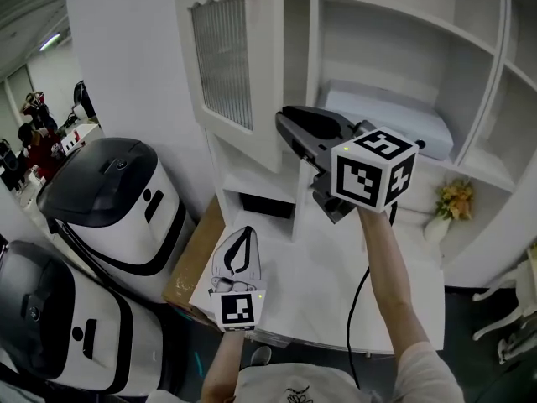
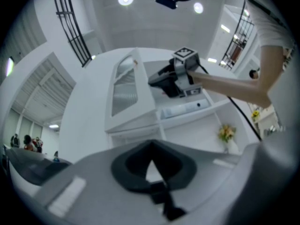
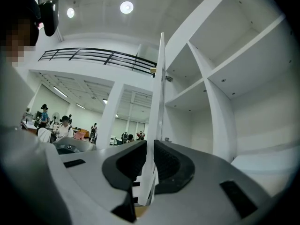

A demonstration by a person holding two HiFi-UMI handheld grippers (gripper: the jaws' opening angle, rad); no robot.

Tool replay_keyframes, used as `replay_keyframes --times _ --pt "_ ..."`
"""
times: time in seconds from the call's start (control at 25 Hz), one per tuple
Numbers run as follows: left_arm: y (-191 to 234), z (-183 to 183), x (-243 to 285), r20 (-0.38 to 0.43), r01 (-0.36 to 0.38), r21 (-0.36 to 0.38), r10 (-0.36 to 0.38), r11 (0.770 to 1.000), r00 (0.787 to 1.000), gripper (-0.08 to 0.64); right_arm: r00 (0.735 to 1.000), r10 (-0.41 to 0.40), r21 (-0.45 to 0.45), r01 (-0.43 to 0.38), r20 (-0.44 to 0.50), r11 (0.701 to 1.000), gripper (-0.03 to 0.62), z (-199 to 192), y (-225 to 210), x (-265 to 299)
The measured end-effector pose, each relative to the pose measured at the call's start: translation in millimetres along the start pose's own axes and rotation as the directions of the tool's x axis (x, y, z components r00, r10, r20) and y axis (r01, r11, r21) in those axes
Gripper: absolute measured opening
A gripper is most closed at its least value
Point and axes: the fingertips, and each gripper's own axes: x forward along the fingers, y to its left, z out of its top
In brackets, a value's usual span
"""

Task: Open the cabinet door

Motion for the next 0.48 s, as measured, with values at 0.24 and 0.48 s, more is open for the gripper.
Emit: replay_keyframes --times 0.24,0.48 --pt "8.4 3.4 -21.3 -0.005 -0.060 0.001 0.060 0.998 0.998 0.008 0.999 0.052 0.012 -0.052 0.001 0.999 0.038 2.2 22.6 3.9" --pt "21.2 8.9 -39.3 -0.013 -0.115 0.024 0.115 0.993 0.993 0.008 0.994 0.112 0.001 -0.112 0.006 0.994 0.034 5.9 54.0 13.0"
